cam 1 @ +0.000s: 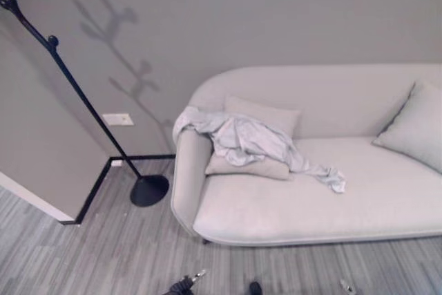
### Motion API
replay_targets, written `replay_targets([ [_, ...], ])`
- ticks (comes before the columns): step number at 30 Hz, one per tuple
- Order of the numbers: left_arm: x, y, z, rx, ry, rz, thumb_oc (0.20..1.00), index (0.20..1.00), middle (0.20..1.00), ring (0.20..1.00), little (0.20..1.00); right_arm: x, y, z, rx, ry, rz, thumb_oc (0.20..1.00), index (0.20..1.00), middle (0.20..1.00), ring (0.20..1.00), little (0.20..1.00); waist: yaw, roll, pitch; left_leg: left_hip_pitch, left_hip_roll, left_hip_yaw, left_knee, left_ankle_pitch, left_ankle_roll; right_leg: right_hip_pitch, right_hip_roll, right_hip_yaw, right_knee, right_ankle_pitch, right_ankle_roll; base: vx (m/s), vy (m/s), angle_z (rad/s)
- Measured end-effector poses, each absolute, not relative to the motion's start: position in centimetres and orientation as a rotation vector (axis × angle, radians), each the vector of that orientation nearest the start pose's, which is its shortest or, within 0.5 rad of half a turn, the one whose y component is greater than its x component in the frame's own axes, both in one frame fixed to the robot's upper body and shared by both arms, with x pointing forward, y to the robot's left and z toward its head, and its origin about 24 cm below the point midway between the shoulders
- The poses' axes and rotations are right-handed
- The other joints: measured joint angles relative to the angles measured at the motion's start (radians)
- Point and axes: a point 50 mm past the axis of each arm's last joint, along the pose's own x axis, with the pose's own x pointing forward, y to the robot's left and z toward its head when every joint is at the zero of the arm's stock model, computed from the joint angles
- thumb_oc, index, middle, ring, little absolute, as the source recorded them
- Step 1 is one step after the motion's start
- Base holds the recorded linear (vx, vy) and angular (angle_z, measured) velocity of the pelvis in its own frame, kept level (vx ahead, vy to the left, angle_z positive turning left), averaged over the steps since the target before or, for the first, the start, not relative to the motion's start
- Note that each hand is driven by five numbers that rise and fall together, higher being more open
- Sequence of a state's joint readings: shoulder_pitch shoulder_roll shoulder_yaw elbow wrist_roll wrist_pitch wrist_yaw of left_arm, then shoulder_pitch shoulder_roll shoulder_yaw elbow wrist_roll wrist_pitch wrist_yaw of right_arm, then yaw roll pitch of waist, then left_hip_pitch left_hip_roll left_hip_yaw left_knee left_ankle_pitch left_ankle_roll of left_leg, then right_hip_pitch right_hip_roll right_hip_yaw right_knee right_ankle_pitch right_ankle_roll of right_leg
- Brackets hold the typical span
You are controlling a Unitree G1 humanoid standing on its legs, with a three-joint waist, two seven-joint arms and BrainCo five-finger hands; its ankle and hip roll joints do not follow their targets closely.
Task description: Hang the clothes on the sofa on the clothes rack.
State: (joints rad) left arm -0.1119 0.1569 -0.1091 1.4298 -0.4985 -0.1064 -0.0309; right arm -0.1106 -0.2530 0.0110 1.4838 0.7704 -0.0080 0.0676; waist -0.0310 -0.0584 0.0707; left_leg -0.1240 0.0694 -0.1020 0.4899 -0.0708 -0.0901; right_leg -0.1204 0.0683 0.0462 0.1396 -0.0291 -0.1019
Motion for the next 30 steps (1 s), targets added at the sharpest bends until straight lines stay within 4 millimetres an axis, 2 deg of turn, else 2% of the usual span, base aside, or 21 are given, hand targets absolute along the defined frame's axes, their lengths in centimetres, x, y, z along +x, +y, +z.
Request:
replay_targets([
  [1,9.8,20.8,-16.7,-0.202,1.178,0.318,1.000,1.000,1.000,1.000,1.000,7.3,-24.8,-16.4,0.439,1.213,-0.601,1.000,1.000,1.000,1.000,1.000,-0.002,-0.006,-0.006,0.058,0.019,0.063,-0.216,0.007,0.009,0.028,-0.012,0.003,-0.060,0.006,0.008,0.14,0.117,0.56],
  [2,10.0,20.7,-16.6,-0.198,1.174,0.313,1.000,1.000,1.000,1.000,1.000,6.8,-24.7,-16.5,0.439,1.226,-0.607,1.000,1.000,1.000,1.000,1.000,0.000,-0.017,-0.002,0.078,0.019,0.073,-0.325,0.012,0.014,0.031,-0.021,0.011,-0.067,0.007,0.009,0.15,0.128,0.63],
  [4,10.1,20.8,-16.6,-0.192,1.167,0.313,1.000,1.000,1.000,1.000,1.000,6.4,-24.7,-16.5,0.419,1.247,-0.602,1.000,1.000,1.000,1.000,1.000,0.001,-0.021,0.001,0.089,0.026,0.071,-0.452,0.026,0.017,0.039,-0.027,0.021,-0.086,0.031,0.051,0.18,0.144,0.64],
  [5,9.7,20.5,-16.8,-0.195,1.182,0.313,1.000,1.000,1.000,1.000,1.000,6.2,-24.4,-16.6,0.399,1.269,-0.597,1.000,1.000,1.000,1.000,1.000,0.008,0.000,-0.006,0.072,0.054,0.059,-0.591,0.071,0.000,0.076,-0.014,0.013,-0.170,-0.025,0.147,0.19,0.166,0.47],
  [6,9.8,19.9,-16.8,-0.205,1.175,0.302,1.000,1.000,1.000,1.000,1.000,7.4,-24.4,-16.5,0.397,1.250,-0.582,1.000,1.000,1.000,1.000,1.000,0.032,0.044,0.007,0.052,0.114,0.041,-0.591,0.081,-0.017,0.038,0.029,0.005,-0.046,-0.024,0.063,0.26,0.276,0.52],
  [7,10.7,21.1,-16.4,-0.193,1.134,0.324,1.000,1.000,1.000,1.000,1.000,8.1,-23.6,-16.5,0.398,1.237,-0.548,1.000,1.000,1.000,1.000,1.000,0.029,0.011,0.022,0.018,0.125,0.017,-0.590,0.094,-0.037,0.067,0.008,0.081,-0.064,0.019,0.032,0.27,0.325,0.08],
  [9,10.8,20.8,-16.4,-0.191,1.133,0.315,1.000,1.000,1.000,1.000,1.000,8.7,-23.9,-16.3,0.401,1.212,-0.553,1.000,1.000,1.000,1.000,1.000,0.043,0.005,0.025,0.006,0.115,0.008,-0.588,0.096,-0.034,0.058,-0.008,0.119,-0.067,0.017,0.040,0.26,0.379,-0.21],
  [10,10.7,20.3,-16.5,-0.195,1.143,0.305,1.000,1.000,1.000,1.000,1.000,8.9,-24.5,-16.1,0.386,1.201,-0.559,1.000,1.000,1.000,1.000,1.000,0.050,0.025,0.025,0.020,0.116,0.008,-0.586,0.098,-0.032,0.063,-0.019,0.154,-0.066,0.019,0.065,0.23,0.394,-0.67],
  [13,10.5,19.0,-16.8,-0.197,1.161,0.269,1.000,1.000,1.000,1.000,1.000,7.7,-25.4,-16.1,0.322,1.243,-0.546,1.000,1.000,1.000,1.000,1.000,0.045,0.066,0.015,0.083,0.115,0.024,-0.585,0.100,-0.028,0.081,-0.040,0.196,-0.075,0.002,0.096,0.25,0.413,-0.59],
  [15,11.2,18.2,-16.7,-0.163,1.158,0.201,1.000,1.000,1.000,1.000,1.000,5.5,-25.6,-16.4,0.311,1.295,-0.556,1.000,1.000,1.000,1.000,1.000,0.029,0.075,0.004,0.119,0.074,0.057,-0.585,0.097,-0.023,0.088,-0.096,0.207,-0.091,-0.012,0.119,0.25,0.407,-0.32],
  [16,11.3,17.1,-16.7,-0.173,1.154,0.166,1.000,1.000,1.000,1.000,1.000,4.5,-26.2,-16.3,0.303,1.311,-0.569,1.000,1.000,1.000,1.000,1.000,0.029,0.104,-0.012,0.136,0.074,0.062,-0.585,0.078,0.007,0.076,-0.103,0.204,-0.089,-0.020,0.131,0.10,0.205,-0.21],
  [17,11.5,16.5,-16.7,-0.180,1.147,0.148,1.000,1.000,1.000,1.000,1.000,3.3,-26.9,-16.2,0.295,1.335,-0.590,1.000,1.000,1.000,1.000,1.000,0.026,0.132,-0.025,0.130,0.085,0.082,-0.585,0.103,-0.008,0.066,-0.109,0.183,-0.085,-0.022,0.147,0.13,0.293,-0.27],
  [18,11.6,16.4,-16.7,-0.175,1.145,0.137,1.000,1.000,1.000,1.000,1.000,2.7,-26.5,-16.4,0.310,1.352,-0.597,1.000,1.000,1.000,1.000,1.000,0.029,0.120,-0.021,0.145,0.056,0.099,-0.584,0.125,-0.014,0.066,-0.141,0.192,-0.068,-0.016,0.178,0.07,0.193,-0.30],
  [19,11.6,16.9,-16.6,-0.160,1.142,0.135,1.000,1.000,1.000,1.000,1.000,1.8,-25.5,-16.7,0.331,1.393,-0.588,1.000,1.000,1.000,1.000,1.000,0.028,0.083,-0.034,0.147,-0.005,0.126,-0.585,0.112,0.028,0.047,-0.201,0.201,-0.049,-0.044,0.187,0.11,0.280,-0.36],
  [20,11.8,17.4,-16.5,-0.147,1.134,0.141,1.000,1.000,1.000,1.000,1.000,1.5,-24.9,-16.9,0.345,1.407,-0.580,1.000,1.000,1.000,1.000,1.000,0.028,0.060,-0.040,0.145,-0.039,0.143,-0.584,0.106,0.047,0.038,-0.233,0.216,-0.052,-0.048,0.194,0.11,0.249,-0.31],
  [21,12.1,18.0,-16.4,-0.137,1.128,0.153,1.000,1.000,1.000,1.000,1.000,1.6,-24.2,-17.1,0.360,1.411,-0.567,1.000,1.000,1.000,1.000,1.000,0.027,0.041,-0.042,0.144,-0.080,0.150,-0.589,0.102,0.082,0.037,-0.268,0.219,-0.051,-0.027,0.195,0.11,0.238,-0.21],
  [22,12.1,18.1,-16.4,-0.137,1.133,0.162,1.000,1.000,1.000,1.000,1.000,1.6,-23.8,-17.2,0.366,1.414,-0.561,1.000,1.000,1.000,1.000,1.000,0.027,0.039,-0.044,0.147,-0.096,0.157,-0.589,0.101,0.103,0.038,-0.287,0.214,-0.050,-0.009,0.196,0.10,0.208,-0.14],
  [23,11.8,18.3,-16.5,-0.136,1.140,0.168,1.000,1.000,1.000,1.000,1.000,1.7,-23.5,-17.2,0.374,1.413,-0.553,1.000,1.000,1.000,1.000,1.000,0.031,0.040,-0.048,0.154,-0.109,0.168,-0.588,0.096,0.116,0.038,-0.302,0.214,-0.049,0.005,0.195,0.13,0.264,-0.23],
  [24,10.8,18.9,-16.7,-0.133,1.167,0.193,1.000,1.000,1.000,1.000,1.000,2.4,-23.0,-17.3,0.363,1.406,-0.521,1.000,1.000,1.000,1.000,1.000,0.037,0.034,-0.060,0.167,-0.133,0.185,-0.583,0.087,0.130,0.039,-0.327,0.215,-0.038,0.018,0.213,0.12,0.245,-0.24],
  [28,8.4,19.9,-17.1,-0.139,1.211,0.254,1.000,1.000,1.000,1.000,1.000,5.3,-22.5,-17.2,0.266,1.314,-0.403,1.000,1.000,1.000,1.000,1.000,0.036,0.022,-0.075,0.197,-0.179,0.186,-0.583,0.070,0.162,0.037,-0.371,0.218,0.031,0.014,0.274,0.06,0.155,0.03],
  [30,8.2,20.3,-17.1,-0.144,1.211,0.276,1.000,1.000,1.000,1.000,1.000,6.5,-22.5,-17.0,0.243,1.272,-0.385,1.000,1.000,1.000,1.000,1.000,0.039,0.015,-0.078,0.205,-0.196,0.181,-0.583,0.068,0.167,0.034,-0.379,0.217,0.045,0.019,0.284,0.04,0.188,0.02],
])
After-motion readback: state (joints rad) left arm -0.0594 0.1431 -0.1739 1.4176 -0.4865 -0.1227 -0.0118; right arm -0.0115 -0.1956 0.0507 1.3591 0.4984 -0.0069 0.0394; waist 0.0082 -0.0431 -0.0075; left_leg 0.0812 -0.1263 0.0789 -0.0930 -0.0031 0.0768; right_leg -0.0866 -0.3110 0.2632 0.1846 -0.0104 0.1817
